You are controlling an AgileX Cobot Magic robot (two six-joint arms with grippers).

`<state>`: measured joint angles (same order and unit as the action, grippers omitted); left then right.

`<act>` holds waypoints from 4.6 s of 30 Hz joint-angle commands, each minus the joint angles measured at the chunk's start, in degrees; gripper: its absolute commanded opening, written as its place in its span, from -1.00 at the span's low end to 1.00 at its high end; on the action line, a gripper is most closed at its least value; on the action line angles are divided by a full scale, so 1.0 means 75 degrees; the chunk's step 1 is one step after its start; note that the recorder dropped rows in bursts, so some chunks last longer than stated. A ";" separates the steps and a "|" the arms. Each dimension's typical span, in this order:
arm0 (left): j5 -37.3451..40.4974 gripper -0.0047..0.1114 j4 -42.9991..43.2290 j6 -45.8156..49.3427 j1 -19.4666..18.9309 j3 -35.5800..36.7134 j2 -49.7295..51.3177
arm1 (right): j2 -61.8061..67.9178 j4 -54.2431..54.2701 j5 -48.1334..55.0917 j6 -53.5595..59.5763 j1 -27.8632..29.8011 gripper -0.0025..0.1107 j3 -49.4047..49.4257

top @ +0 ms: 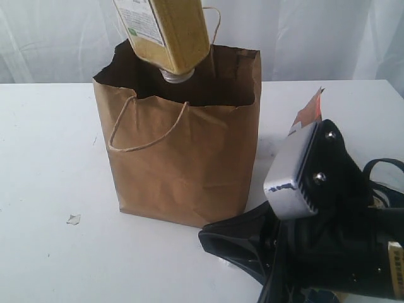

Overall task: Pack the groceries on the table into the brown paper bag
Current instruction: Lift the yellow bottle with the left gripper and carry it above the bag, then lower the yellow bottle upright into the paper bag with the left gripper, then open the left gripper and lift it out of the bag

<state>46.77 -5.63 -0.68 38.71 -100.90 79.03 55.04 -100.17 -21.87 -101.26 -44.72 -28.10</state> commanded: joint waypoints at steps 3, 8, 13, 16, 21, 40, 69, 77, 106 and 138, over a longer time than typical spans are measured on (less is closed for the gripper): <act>-0.0347 -0.92 -0.0411 0.0158 0.0128 -0.0138 0.0197 | -0.0037 0.0029 -0.0004 -0.0015 -0.0029 -0.96 0.0041; -0.0484 -0.92 -0.0634 0.0325 0.0194 -0.0138 0.0411 | -0.0037 0.0029 -0.0004 -0.0015 -0.0029 -0.96 0.0041; -0.0359 -0.92 -0.0670 0.0325 0.0194 -0.0138 0.0590 | -0.0037 0.0029 -0.0004 -0.0015 -0.0029 -0.96 0.0041; -0.0266 -0.92 -0.0670 0.0414 0.0194 -0.0110 0.0677 | -0.0037 0.0029 -0.0004 -0.0015 -0.0029 -0.96 0.0041; -0.0033 -0.92 -0.0670 0.0503 0.0194 -0.0106 0.0841 | -0.0037 0.0029 0.0005 -0.0015 -0.0029 -0.96 0.0055; 0.0697 -0.92 0.0201 0.0452 0.0194 -0.0106 0.1789 | -0.0037 0.0029 0.0031 -0.0015 -0.0029 -0.96 0.0392; -0.0855 -0.92 -0.1445 0.2306 0.0194 -0.0106 0.1724 | -0.0037 0.0029 0.0675 -0.0015 -0.0029 -0.96 0.0392; -0.0032 -0.92 -0.2330 0.4520 0.0194 -0.0209 0.1724 | -0.0037 0.0029 0.0675 -0.0015 -0.0029 -0.96 0.0392; -0.0497 -0.92 -0.3985 0.8114 0.0166 0.0650 0.2439 | -0.0037 0.0029 0.0660 -0.0015 -0.0029 -0.96 0.0392; -0.0626 0.63 -0.3326 0.6522 0.0166 0.0650 0.2292 | -0.0037 0.0029 0.0488 -0.0015 -0.0029 -0.96 0.0392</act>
<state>41.13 -29.20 48.76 39.98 -95.87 97.74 55.04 -100.17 -18.14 -101.36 -44.72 -25.52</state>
